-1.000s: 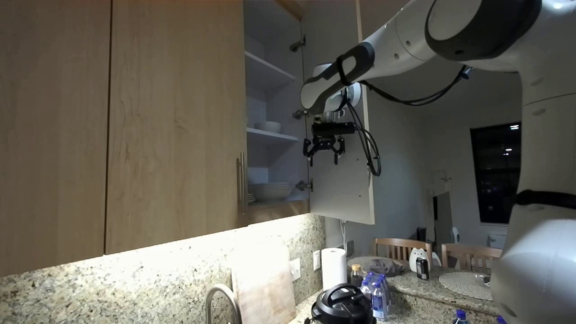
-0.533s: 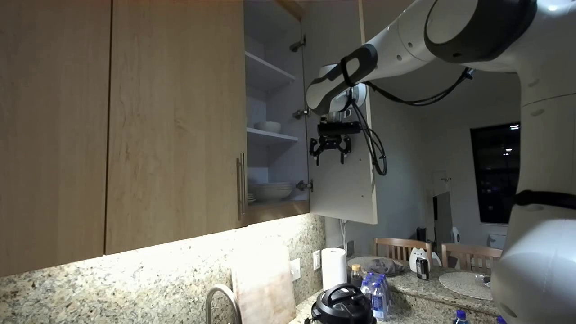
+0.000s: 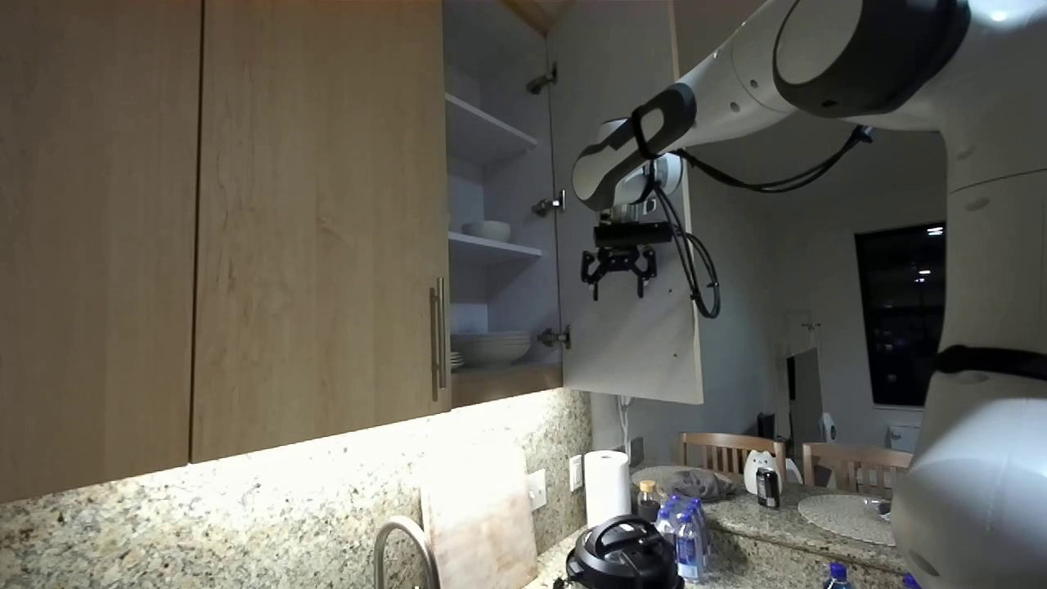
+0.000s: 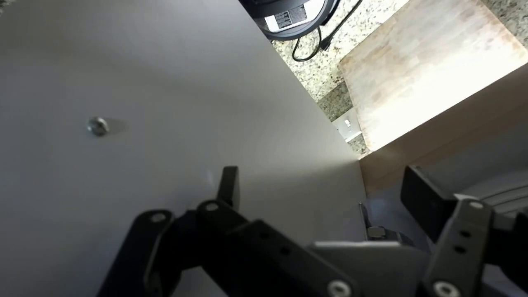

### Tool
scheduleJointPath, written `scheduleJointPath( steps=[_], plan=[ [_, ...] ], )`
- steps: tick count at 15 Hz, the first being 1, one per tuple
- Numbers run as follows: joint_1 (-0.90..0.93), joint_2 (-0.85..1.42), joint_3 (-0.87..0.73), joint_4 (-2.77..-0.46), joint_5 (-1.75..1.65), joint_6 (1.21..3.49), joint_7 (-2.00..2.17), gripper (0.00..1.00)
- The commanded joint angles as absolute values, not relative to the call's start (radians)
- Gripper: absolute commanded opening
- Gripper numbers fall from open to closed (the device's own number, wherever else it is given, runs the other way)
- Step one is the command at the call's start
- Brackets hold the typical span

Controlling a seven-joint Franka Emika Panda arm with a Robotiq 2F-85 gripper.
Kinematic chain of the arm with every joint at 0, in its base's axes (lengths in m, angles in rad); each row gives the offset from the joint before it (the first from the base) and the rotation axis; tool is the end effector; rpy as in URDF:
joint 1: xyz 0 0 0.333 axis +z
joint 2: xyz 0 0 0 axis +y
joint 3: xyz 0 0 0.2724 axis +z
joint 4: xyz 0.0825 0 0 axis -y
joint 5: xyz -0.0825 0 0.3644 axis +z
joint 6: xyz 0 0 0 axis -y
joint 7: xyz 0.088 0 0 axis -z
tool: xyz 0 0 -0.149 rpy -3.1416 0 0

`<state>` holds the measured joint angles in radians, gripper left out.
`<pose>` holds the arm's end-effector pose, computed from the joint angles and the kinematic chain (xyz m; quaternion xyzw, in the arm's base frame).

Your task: Open the right cupboard.

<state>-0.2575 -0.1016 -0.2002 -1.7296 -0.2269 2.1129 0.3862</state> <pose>0.5020 -0.2729 0.5836 0.8940 -0.3667 0.2343 0.1067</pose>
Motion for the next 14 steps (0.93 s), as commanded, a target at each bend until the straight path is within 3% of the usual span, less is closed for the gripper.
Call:
scheduleJointPath(
  steps=[1, 14],
  plan=[
    [-0.273, -0.107, -0.232, -1.717, -0.202, 2.094, 0.384, 1.00],
    [-0.309, -0.104, -0.325, -1.700, -0.086, 2.082, 0.349, 1.00]
  ],
)
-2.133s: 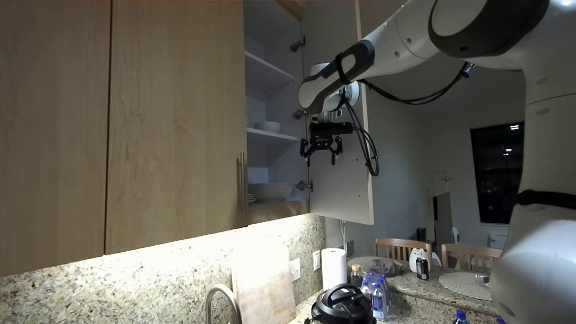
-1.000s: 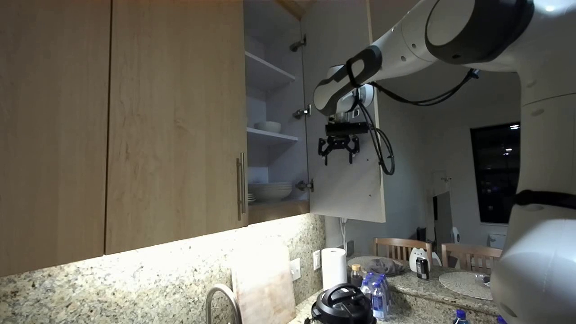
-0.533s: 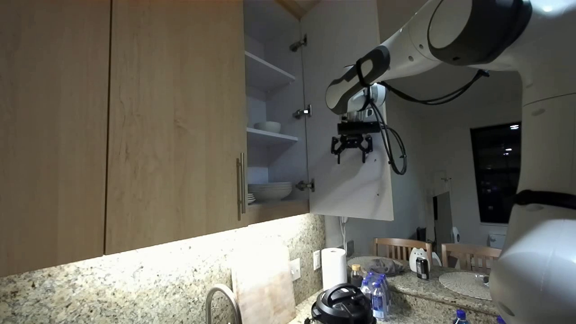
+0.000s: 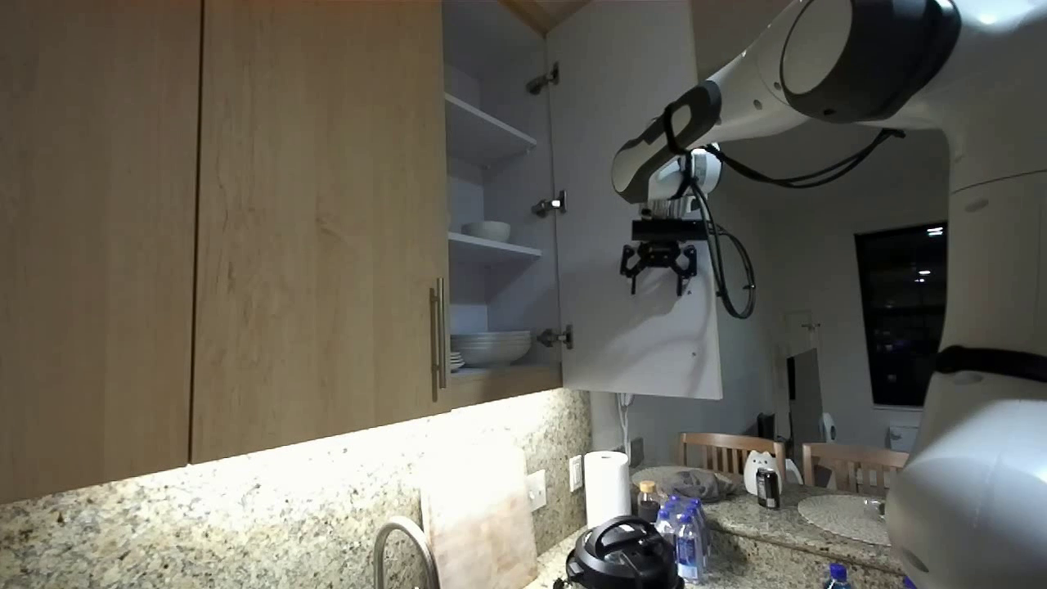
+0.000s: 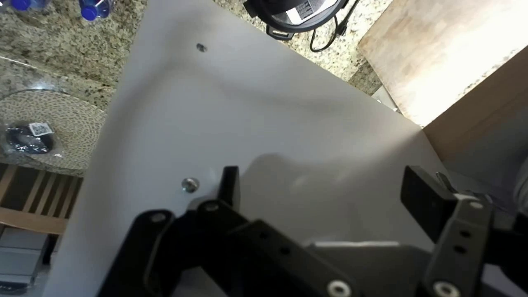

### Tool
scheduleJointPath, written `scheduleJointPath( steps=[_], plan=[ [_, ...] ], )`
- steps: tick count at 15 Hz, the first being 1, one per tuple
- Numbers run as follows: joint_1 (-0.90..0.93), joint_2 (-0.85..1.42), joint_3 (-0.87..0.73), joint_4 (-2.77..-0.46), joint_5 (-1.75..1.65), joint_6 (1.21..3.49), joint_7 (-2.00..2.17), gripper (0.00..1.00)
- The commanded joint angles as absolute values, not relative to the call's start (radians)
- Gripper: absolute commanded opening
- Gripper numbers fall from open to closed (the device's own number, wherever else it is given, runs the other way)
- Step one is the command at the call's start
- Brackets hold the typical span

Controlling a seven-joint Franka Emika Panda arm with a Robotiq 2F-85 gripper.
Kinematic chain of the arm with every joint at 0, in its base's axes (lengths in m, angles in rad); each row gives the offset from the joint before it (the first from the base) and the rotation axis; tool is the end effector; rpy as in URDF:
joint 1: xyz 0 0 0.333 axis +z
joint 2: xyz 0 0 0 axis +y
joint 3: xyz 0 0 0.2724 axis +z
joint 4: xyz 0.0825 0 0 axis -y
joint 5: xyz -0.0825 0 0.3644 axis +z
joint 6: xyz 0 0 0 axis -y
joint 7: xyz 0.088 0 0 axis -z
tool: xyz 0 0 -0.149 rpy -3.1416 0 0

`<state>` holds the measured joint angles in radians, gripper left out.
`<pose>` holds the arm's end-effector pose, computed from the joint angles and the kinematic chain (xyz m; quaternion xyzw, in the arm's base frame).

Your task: Open the right cupboard.

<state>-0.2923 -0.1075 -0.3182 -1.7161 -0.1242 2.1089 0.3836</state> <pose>0.4569 -0.3416 0.5899 0.8582 -0.4491 0.2383 0.0704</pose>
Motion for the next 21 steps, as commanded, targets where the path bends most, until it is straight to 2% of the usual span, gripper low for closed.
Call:
scheduleJointPath(
  steps=[1, 10, 21],
  plan=[
    [-0.312, -0.101, -0.327, -1.697, -0.078, 2.079, 0.349, 1.00],
    [-0.313, -0.167, -0.333, -1.759, -0.068, 2.059, 0.350, 1.00],
    [-0.322, -0.521, -0.237, -2.239, -0.070, 2.067, 0.407, 1.00]
  ],
)
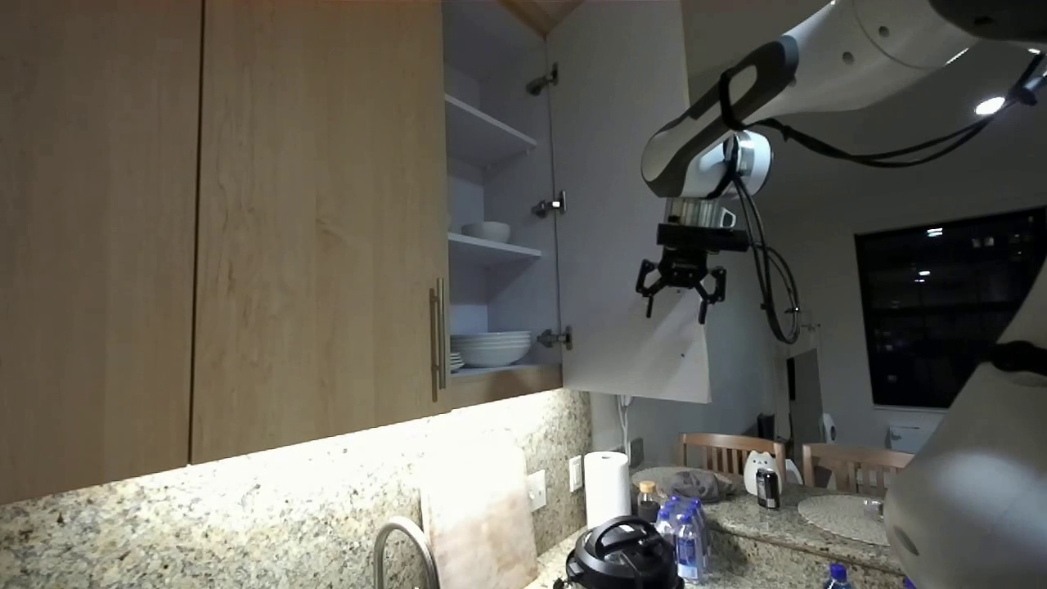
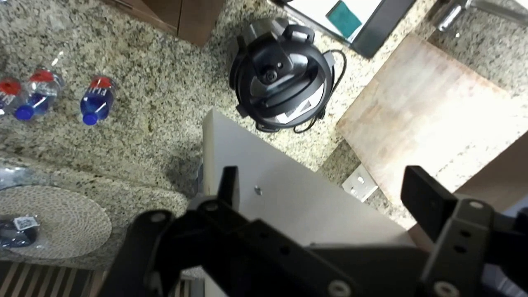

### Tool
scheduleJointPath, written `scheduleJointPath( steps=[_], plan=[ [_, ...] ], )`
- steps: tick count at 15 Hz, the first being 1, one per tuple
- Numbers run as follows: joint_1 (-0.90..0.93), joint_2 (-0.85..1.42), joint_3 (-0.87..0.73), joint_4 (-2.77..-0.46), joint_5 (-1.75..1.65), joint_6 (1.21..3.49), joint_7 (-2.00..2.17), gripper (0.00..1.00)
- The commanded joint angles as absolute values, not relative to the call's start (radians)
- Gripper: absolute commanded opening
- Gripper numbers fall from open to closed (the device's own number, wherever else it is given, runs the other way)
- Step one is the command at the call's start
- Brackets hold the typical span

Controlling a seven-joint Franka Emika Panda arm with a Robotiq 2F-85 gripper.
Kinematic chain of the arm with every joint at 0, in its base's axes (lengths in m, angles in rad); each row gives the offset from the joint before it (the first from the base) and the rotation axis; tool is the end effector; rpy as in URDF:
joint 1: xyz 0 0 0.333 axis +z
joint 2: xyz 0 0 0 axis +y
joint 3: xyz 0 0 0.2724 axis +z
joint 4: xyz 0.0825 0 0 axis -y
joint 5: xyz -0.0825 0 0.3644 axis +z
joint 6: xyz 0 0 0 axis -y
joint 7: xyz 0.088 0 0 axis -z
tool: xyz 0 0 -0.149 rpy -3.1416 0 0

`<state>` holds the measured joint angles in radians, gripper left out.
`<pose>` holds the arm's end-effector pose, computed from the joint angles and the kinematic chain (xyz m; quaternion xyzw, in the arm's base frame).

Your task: Open the right cupboard.

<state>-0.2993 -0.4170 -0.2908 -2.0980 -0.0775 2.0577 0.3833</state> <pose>0.3851 -0.2822 0.5418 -0.8752 0.4486 -0.1809 0.0038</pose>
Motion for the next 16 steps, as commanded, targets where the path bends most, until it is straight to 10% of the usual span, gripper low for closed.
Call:
scheduleJointPath(
  steps=[1, 16],
  plan=[
    [-0.322, -0.544, -0.222, -2.274, -0.068, 2.066, 0.410, 1.00],
    [-0.289, -0.711, -0.033, -2.418, -0.145, 1.884, 0.373, 1.00]
  ],
)
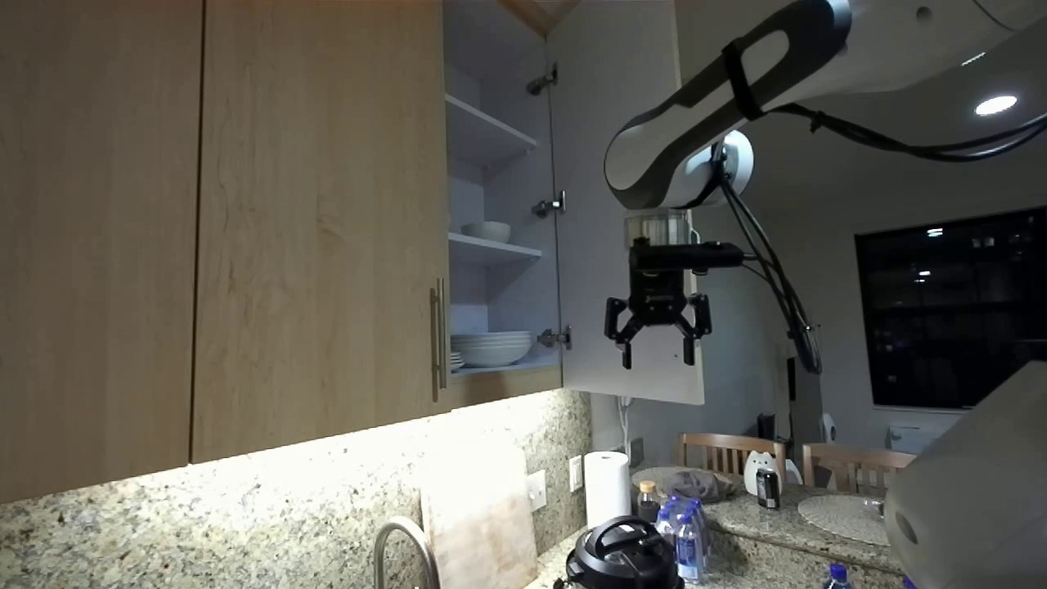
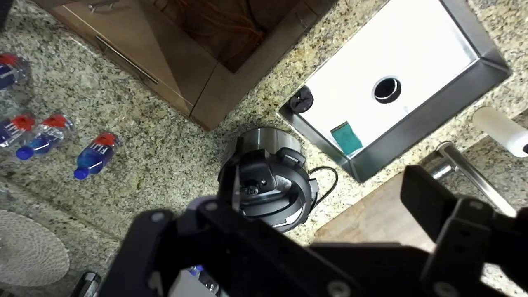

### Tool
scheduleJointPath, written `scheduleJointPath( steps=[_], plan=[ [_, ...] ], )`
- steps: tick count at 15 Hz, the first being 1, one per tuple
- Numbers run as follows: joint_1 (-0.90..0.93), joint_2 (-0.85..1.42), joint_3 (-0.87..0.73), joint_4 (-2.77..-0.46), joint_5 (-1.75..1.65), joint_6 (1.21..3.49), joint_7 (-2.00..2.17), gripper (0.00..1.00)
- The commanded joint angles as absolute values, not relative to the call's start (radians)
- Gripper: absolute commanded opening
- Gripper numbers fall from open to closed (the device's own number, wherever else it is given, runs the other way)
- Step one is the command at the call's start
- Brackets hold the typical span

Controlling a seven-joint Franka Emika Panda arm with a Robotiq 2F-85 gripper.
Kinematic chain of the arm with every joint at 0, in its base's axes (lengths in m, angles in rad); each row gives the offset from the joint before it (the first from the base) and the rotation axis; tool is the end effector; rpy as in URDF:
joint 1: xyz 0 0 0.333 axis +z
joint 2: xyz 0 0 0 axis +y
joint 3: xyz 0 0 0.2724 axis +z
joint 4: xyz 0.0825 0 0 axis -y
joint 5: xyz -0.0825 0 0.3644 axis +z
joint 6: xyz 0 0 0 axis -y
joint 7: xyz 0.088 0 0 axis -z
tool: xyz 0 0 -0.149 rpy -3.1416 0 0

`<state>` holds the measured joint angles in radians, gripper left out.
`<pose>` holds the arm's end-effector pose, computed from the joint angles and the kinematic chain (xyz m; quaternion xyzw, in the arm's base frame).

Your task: Open the right cupboard.

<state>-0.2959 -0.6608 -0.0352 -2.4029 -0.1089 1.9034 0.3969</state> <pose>0.3573 -0.1362 0.4852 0.9363 -0.3392 0.0819 0.0390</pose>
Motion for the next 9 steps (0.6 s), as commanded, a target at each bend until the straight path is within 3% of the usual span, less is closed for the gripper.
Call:
scheduleJointPath(
  steps=[1, 9],
  plan=[
    [-0.286, -0.723, -0.036, -2.420, -0.155, 1.889, 0.359, 1.00],
    [-0.171, -0.824, -0.094, -2.431, -0.166, 1.915, 0.059, 1.00]
  ],
)
